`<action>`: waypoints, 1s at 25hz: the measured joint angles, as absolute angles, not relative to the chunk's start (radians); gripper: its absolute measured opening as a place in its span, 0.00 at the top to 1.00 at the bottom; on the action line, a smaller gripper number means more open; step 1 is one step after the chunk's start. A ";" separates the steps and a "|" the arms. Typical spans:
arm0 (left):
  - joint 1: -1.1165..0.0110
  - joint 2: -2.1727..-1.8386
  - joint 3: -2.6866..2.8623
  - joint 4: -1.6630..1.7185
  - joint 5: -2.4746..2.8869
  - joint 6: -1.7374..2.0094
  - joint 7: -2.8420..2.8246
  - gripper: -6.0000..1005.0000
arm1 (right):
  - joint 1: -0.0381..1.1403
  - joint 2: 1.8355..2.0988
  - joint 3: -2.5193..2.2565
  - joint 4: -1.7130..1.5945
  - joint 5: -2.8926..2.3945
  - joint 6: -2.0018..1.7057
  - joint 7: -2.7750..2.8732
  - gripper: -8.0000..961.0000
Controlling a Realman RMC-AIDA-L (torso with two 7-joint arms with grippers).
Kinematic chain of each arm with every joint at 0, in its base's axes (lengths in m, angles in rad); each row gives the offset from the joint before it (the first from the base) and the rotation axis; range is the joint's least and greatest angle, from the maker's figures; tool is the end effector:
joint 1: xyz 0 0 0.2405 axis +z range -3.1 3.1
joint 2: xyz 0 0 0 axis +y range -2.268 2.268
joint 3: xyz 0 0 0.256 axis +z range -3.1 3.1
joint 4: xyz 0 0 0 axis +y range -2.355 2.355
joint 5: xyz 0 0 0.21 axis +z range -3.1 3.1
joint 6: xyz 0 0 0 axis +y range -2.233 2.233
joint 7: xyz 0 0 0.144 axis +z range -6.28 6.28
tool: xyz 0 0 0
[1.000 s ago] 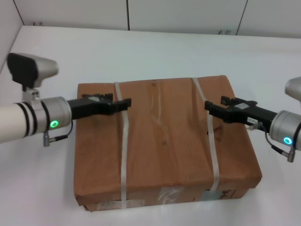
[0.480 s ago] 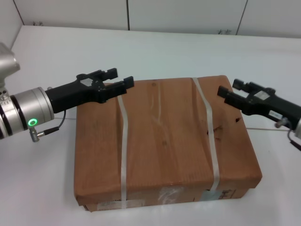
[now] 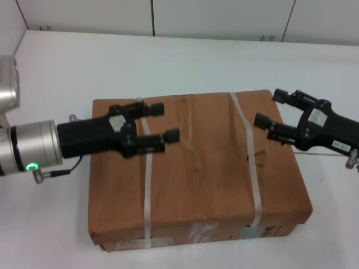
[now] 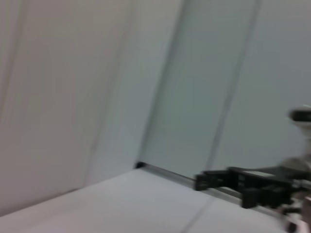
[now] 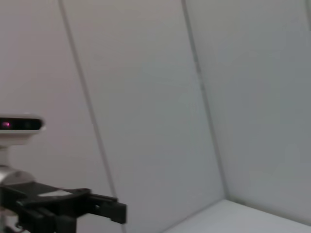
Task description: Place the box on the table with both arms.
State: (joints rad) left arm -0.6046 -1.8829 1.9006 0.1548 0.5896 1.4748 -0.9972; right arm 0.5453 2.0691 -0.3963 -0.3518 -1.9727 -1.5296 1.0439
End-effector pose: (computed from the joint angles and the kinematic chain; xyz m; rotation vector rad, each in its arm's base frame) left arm -0.2605 0.3237 -0.0190 -2.6753 -0.5458 -0.9844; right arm 0.2786 0.3216 -0.0154 -2.4800 0.5739 0.9405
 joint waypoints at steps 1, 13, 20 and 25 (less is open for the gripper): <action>-0.606 -1.881 1.901 0.155 0.608 1.494 -0.985 0.21 | 0.545 2.069 -0.398 -0.352 -1.981 -1.549 1.044 0.17; -0.621 -1.878 1.901 0.155 0.732 1.575 -0.918 0.18 | 0.546 2.065 -0.420 -0.432 -2.089 -1.790 1.042 0.09; -0.622 -1.877 1.901 0.155 0.745 1.584 -0.924 0.18 | 0.546 2.065 -0.423 -0.433 -2.089 -1.793 1.037 0.09; -0.622 -1.877 1.900 0.155 0.745 1.585 -0.926 0.18 | 0.546 2.065 -0.424 -0.434 -2.090 -1.794 1.033 0.09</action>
State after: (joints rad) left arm -0.6217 -1.8774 1.9003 0.1549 0.7454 1.5845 -0.9262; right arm 0.5461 2.0647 -0.4245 -0.4338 -2.0901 -1.7940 1.0330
